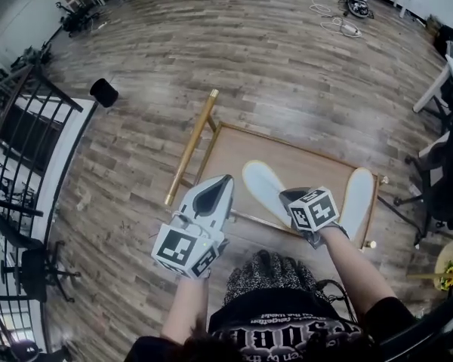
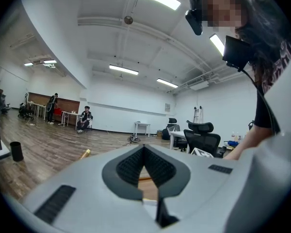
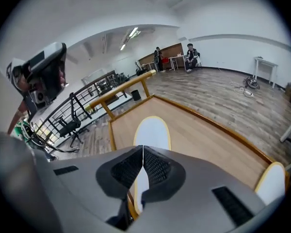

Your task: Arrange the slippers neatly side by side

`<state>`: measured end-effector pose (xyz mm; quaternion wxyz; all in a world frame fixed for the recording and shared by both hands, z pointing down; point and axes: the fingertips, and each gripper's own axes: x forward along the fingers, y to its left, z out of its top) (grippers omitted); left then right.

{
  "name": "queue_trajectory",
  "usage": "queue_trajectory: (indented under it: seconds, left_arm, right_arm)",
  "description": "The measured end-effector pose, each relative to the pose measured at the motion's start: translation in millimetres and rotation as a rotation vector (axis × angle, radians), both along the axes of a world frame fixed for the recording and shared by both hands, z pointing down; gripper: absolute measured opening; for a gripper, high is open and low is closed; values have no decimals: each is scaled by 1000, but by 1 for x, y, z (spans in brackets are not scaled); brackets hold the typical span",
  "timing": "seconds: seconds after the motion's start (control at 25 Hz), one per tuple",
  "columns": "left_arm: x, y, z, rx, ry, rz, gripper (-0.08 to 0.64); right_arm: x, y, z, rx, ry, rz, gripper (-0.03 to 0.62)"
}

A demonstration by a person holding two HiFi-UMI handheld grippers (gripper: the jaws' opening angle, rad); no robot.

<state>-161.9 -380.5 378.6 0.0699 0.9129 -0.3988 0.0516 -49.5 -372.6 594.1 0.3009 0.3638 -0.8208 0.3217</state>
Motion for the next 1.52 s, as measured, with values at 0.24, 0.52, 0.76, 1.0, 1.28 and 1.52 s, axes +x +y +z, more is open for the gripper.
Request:
queue_trajectory:
  seconds: [0.24,0.52,0.76,1.0,1.28,1.52]
  left_arm:
    - [-11,-4,5,-4,5,-15,-6]
    - [-27,-6,10,-16,7,-25,-6]
    - [-33,-6,17,-37,-4,-28,-6]
    - [-34,-5,23,-52,-13,-27,-6]
    - [-37,-7,22,-53,-14,-29,-6]
    - [-22,-8,22,-44,-17,-1,-6]
  right_arm:
    - [-2,-17,22,1,70,15,6]
    - [-22,-29,30,-2,62,-25,79]
    - [-19,-38,52,-25,120,4,110]
    - [-17,-38,73,-69,166,1,115]
    - [-8,-43,71,-87,214,59,24]
    - [16,-42,50,-97,190,171,20]
